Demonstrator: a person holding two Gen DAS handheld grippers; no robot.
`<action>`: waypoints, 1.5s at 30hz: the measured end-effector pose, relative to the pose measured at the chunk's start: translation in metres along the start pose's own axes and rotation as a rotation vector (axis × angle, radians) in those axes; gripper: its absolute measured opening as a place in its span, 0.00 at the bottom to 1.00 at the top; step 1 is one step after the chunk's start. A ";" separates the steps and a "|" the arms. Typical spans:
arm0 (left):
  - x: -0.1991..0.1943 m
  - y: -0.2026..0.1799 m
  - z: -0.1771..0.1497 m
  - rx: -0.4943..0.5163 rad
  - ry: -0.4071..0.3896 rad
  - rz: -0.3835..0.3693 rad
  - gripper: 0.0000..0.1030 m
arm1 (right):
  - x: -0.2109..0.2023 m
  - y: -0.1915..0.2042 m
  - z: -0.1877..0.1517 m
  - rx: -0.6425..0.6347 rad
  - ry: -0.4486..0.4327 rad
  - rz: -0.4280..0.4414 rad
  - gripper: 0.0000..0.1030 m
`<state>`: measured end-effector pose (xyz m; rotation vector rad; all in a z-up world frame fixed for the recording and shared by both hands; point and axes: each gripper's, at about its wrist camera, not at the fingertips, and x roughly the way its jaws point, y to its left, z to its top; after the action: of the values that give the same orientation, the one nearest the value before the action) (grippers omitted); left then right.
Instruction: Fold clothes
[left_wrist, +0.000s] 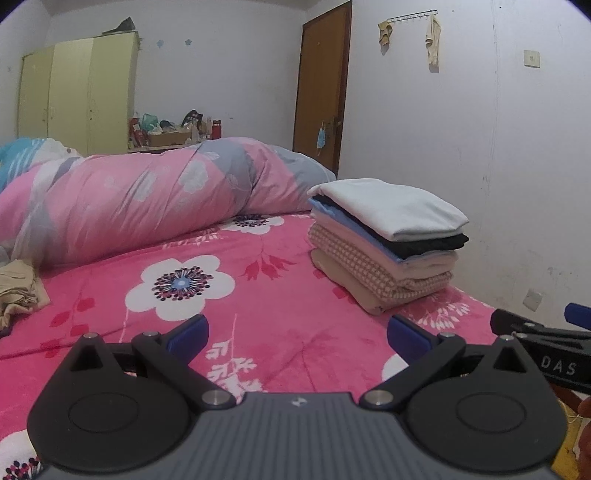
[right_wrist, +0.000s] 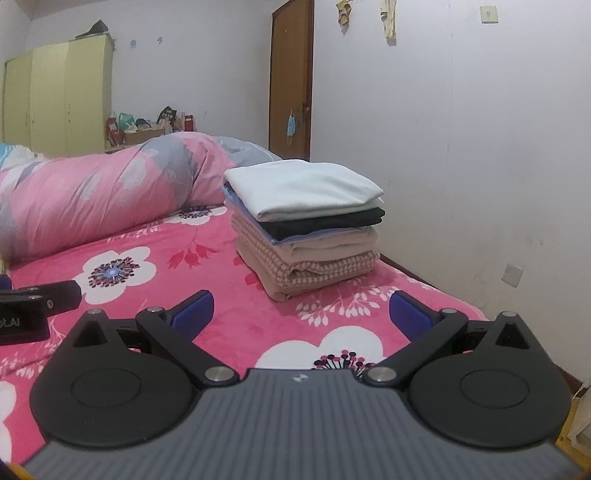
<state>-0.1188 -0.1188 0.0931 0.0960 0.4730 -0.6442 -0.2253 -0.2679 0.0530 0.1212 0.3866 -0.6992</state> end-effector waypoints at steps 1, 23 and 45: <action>0.000 -0.001 0.000 -0.001 -0.001 -0.001 1.00 | 0.000 0.000 0.000 -0.001 0.000 -0.002 0.99; 0.010 0.001 -0.008 -0.034 0.053 0.022 1.00 | -0.002 -0.008 -0.002 0.023 0.031 -0.007 0.99; 0.008 -0.006 -0.012 0.005 0.046 0.038 1.00 | -0.001 -0.008 0.000 0.017 0.031 -0.007 0.99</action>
<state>-0.1218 -0.1252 0.0795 0.1248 0.5129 -0.6072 -0.2318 -0.2733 0.0533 0.1470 0.4107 -0.7083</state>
